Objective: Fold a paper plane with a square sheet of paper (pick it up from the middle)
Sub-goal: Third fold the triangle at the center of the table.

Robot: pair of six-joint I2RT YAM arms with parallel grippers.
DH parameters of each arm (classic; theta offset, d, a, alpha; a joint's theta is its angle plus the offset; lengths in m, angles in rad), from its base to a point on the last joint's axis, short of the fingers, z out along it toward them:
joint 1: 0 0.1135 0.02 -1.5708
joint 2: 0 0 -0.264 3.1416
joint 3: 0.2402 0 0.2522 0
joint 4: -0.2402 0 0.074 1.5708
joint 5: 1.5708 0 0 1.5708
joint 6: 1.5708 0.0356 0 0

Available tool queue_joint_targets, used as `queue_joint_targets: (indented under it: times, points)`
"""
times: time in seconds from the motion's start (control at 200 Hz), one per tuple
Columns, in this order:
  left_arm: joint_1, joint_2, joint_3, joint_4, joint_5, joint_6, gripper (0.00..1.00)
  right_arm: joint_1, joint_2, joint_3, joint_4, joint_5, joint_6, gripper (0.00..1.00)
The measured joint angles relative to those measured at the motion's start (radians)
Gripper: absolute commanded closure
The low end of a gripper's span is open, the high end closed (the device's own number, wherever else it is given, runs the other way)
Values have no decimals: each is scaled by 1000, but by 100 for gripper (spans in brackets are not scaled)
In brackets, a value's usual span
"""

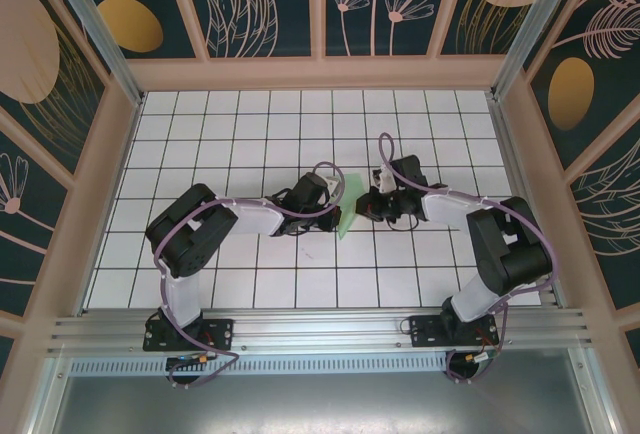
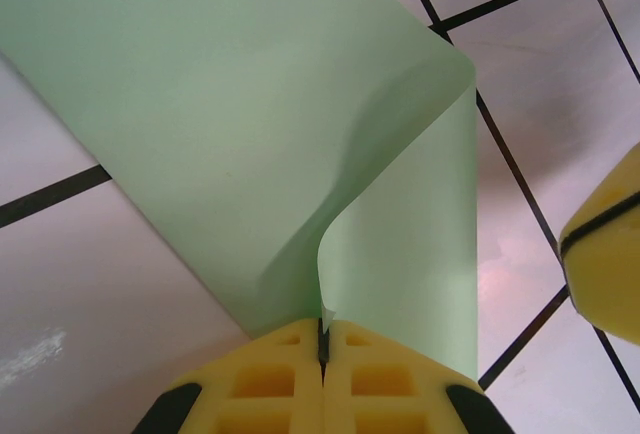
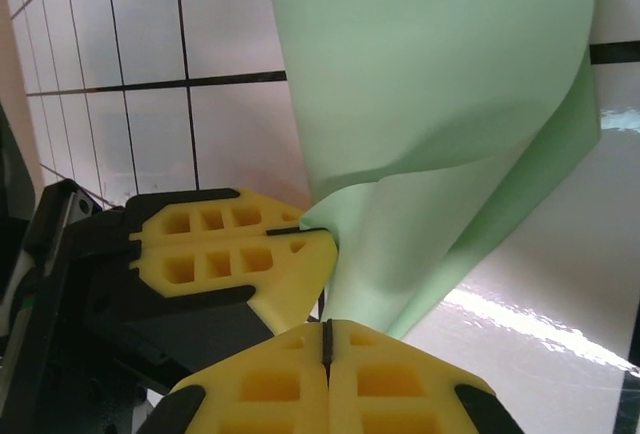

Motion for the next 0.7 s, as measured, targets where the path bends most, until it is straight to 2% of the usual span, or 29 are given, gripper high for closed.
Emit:
queue_joint_targets:
  times: [0.4,0.701]
  points:
    - [0,2,6,-8,0,10,97,2,89,3,103,1,65,93]
    - [0,2,6,-8,0,12,97,3,116,-20,113,36,68,92]
